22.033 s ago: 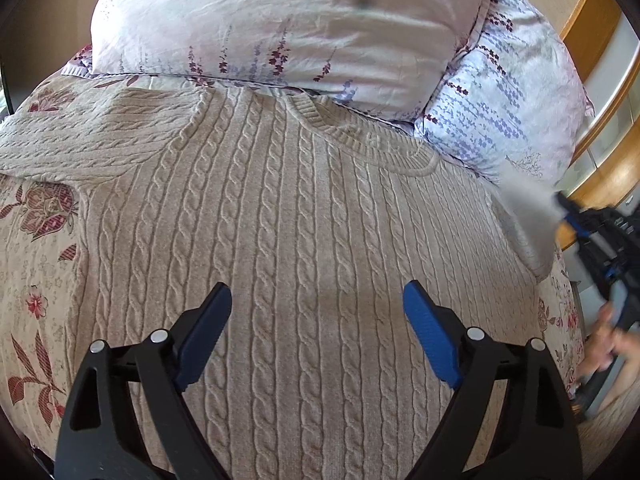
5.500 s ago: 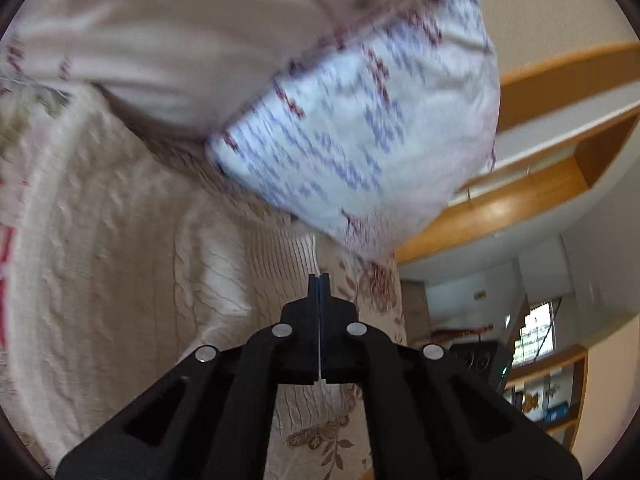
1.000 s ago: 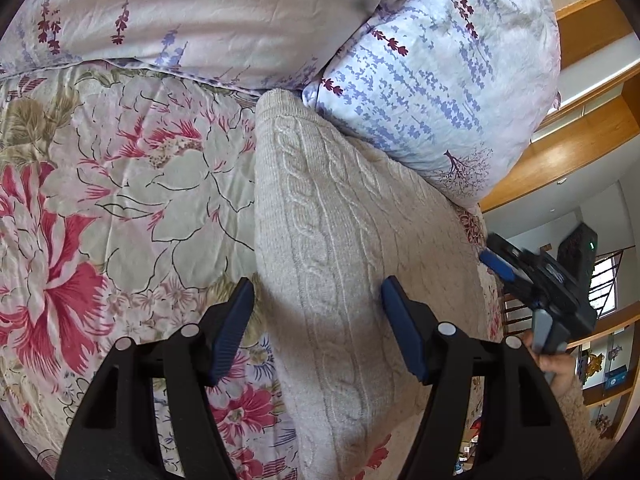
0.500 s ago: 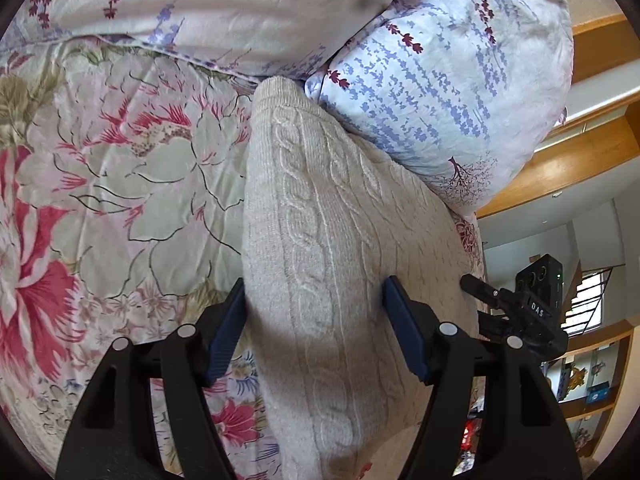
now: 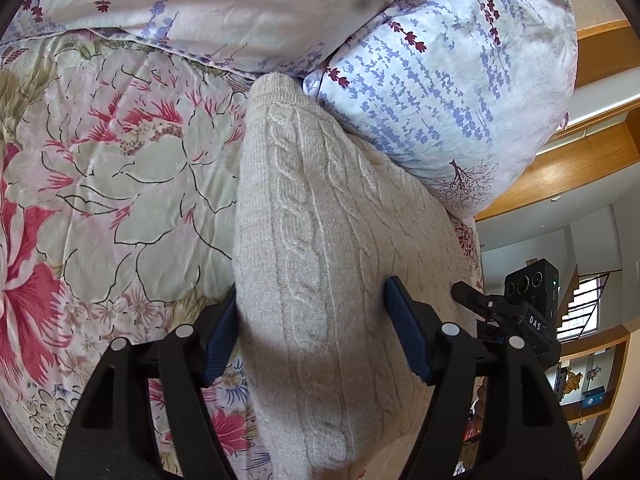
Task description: Fold small clothes
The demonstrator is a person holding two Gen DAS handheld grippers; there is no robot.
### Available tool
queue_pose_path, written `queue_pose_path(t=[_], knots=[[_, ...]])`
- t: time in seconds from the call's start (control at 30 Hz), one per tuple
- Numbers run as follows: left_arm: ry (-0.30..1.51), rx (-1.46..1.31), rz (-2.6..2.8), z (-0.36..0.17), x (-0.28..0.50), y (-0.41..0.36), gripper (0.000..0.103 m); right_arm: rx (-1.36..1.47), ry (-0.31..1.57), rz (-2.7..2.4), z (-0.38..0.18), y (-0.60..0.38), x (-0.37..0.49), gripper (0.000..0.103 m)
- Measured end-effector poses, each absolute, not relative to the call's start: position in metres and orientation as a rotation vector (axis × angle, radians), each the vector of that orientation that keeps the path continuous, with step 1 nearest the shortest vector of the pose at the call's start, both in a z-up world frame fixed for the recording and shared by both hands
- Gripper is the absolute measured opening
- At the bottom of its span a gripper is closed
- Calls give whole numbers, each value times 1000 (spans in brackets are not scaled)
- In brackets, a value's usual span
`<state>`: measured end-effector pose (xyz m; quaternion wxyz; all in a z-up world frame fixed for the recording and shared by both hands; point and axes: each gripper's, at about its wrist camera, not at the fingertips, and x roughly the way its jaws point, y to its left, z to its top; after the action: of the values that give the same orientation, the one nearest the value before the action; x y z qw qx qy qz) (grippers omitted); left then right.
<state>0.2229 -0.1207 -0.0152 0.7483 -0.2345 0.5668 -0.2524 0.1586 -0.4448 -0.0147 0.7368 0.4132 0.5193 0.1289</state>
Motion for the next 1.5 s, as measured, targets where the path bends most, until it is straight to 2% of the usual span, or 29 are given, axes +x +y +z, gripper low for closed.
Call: queue_pose_path(t=[0.17, 0.23, 0.43, 0.57, 0.7, 0.93, 1.27, 1.4, 1.5], knots=[[1262, -515, -538, -16, 227, -123, 68, 932, 1109, 272, -18, -444, 152, 57], [1265, -512, -533, -15, 229, -124, 67, 958, 1104, 263, -21, -445, 151, 46], [1259, -518, -519, -15, 227, -125, 55, 1052, 1066, 267, -26, -443, 144, 34], [1248, -543, -541, -10, 226, -121, 42, 1118, 1037, 268, -28, -445, 141, 32], [1237, -571, -566, -4, 224, -113, 38, 1146, 1021, 278, -25, -445, 140, 31], [1191, -598, -573, 14, 220, -80, 37, 1107, 1044, 334, -13, -415, 155, 30], [1161, -568, -506, 35, 221, 8, 37, 981, 1109, 456, -1, -333, 180, 29], [1221, -508, -449, 16, 229, 18, 40, 863, 1144, 389, -9, -311, 181, 29], [1199, -480, -425, 10, 226, 17, 44, 818, 1134, 340, -5, -305, 182, 29]])
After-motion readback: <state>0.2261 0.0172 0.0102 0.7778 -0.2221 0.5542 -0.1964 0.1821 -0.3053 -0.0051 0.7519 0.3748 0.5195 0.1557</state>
